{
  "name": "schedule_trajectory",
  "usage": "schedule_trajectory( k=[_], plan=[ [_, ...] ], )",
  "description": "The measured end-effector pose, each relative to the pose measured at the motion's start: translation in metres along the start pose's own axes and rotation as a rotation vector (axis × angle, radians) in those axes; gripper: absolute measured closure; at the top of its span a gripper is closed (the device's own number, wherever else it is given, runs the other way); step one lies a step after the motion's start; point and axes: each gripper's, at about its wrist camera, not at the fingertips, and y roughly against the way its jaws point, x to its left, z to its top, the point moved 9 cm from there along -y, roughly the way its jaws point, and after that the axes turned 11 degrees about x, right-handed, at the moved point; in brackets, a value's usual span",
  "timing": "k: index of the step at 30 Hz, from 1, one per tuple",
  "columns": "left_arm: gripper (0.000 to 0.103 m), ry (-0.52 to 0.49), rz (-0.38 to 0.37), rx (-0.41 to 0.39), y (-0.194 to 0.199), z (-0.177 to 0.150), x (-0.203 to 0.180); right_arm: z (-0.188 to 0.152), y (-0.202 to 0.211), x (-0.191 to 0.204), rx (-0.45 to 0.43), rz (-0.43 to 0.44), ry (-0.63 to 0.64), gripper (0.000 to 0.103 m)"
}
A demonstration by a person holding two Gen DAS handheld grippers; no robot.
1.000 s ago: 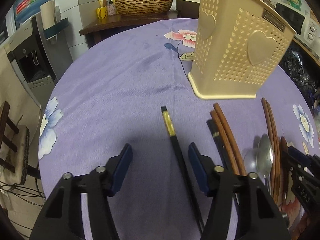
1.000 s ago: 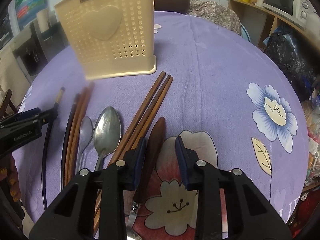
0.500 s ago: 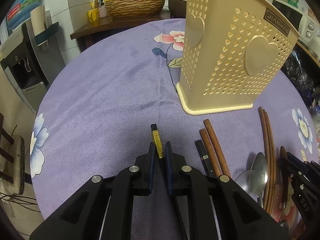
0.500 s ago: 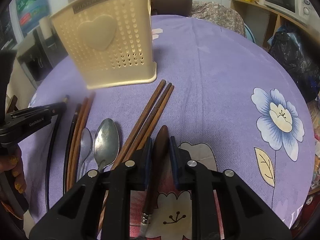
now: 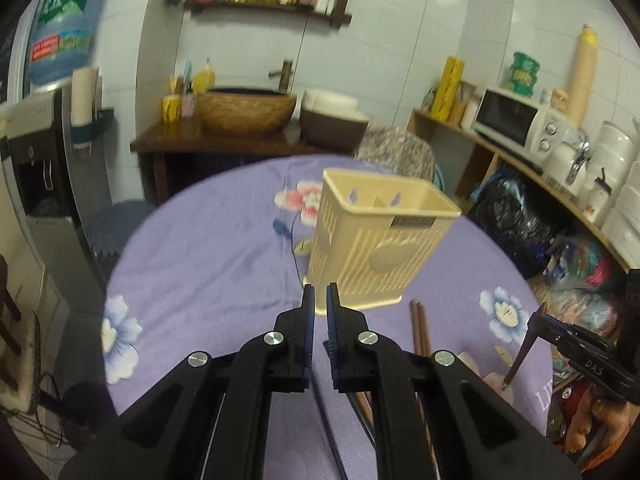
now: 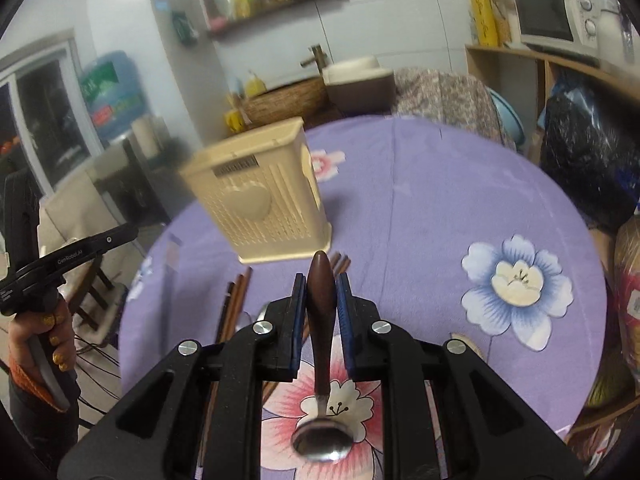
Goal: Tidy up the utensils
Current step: 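Lift the spoon with the right gripper while the left gripper lifts the black chopstick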
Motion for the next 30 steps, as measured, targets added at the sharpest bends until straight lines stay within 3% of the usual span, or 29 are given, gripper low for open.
schedule_trajectory(
  k=[5, 8, 11, 14, 15, 20, 23, 30],
  plan=[
    [0.097, -0.025, 0.033, -0.035, 0.014, 0.008, 0.002, 0.004, 0.013, -0.001, -0.026, 0.006, 0.009, 0.087],
    [0.097, 0.000, 0.030, 0.024, -0.002, 0.002, 0.007, 0.004, 0.012, -0.004, -0.030, 0.010, -0.010, 0.087],
    [0.095, 0.003, 0.074, 0.102, -0.026, -0.015, 0.008, 0.004, 0.011, -0.002, -0.038, -0.012, 0.002, 0.087],
    [0.072, 0.000, 0.070, 0.182, -0.050, -0.041, 0.002, 0.003, 0.013, 0.001, -0.039, -0.019, 0.009, 0.087],
    [0.070, -0.002, 0.068, 0.208, -0.059, -0.051, -0.003, 0.003, 0.013, 0.001, -0.040, -0.018, 0.009, 0.087],
    [0.070, -0.051, 0.072, 0.308, -0.084, -0.101, -0.025, 0.001, 0.016, -0.001, -0.044, -0.020, 0.000, 0.087],
    [0.070, -0.075, 0.102, 0.329, -0.088, -0.117, -0.028, 0.001, 0.017, -0.002, -0.049, -0.020, -0.002, 0.087],
    [0.067, -0.085, 0.116, 0.359, -0.096, -0.125, -0.027, 0.000, 0.016, -0.001, -0.053, -0.021, 0.001, 0.087]
  ],
)
